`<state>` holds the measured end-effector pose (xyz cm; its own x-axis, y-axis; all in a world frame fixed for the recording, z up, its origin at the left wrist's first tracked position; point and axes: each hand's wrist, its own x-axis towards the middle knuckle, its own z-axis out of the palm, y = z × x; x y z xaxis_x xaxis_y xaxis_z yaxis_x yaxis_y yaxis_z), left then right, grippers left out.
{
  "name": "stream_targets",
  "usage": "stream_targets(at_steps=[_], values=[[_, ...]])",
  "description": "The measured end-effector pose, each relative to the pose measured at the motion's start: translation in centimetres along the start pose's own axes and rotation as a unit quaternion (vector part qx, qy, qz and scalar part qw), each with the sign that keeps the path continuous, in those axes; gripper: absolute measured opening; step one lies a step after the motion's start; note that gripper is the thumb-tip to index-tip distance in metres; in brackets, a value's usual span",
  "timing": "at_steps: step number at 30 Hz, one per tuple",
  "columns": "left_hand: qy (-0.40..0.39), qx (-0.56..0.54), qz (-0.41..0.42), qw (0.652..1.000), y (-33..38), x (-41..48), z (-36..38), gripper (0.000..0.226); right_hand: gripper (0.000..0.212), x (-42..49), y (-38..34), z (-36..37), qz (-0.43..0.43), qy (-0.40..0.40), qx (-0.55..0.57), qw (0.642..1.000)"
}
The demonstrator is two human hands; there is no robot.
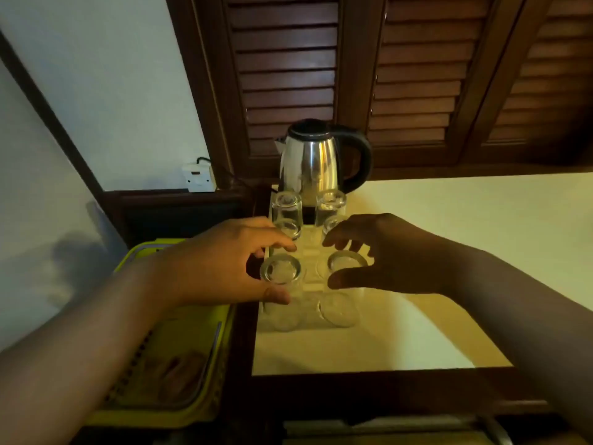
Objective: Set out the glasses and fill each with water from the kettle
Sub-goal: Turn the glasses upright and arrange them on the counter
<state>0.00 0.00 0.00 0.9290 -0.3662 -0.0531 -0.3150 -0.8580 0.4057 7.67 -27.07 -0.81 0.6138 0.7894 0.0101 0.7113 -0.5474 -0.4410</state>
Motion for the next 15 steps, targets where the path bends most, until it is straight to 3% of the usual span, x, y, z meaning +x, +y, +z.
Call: stream_targets(at_steps=[4, 7, 15], values=[[-0.070, 0.053, -0.015, 0.996, 0.4, 1.1, -0.2, 0.080, 0.072, 1.1, -0.2, 0.0, 0.036, -0.078, -0.060, 0.994], [-0.100, 0.077, -0.013, 0.992, 0.8, 2.3, 0.0, 0.091, 0.082, 1.7, 0.3, 0.7, 0.027, -0.084, -0.081, 0.993], [-0.160, 0.170, -0.018, 0.972, 1.9, 3.5, 1.2, 0.088, 0.071, 0.4, 0.0, 0.7, 0.050, -0.089, -0.027, 0.994]])
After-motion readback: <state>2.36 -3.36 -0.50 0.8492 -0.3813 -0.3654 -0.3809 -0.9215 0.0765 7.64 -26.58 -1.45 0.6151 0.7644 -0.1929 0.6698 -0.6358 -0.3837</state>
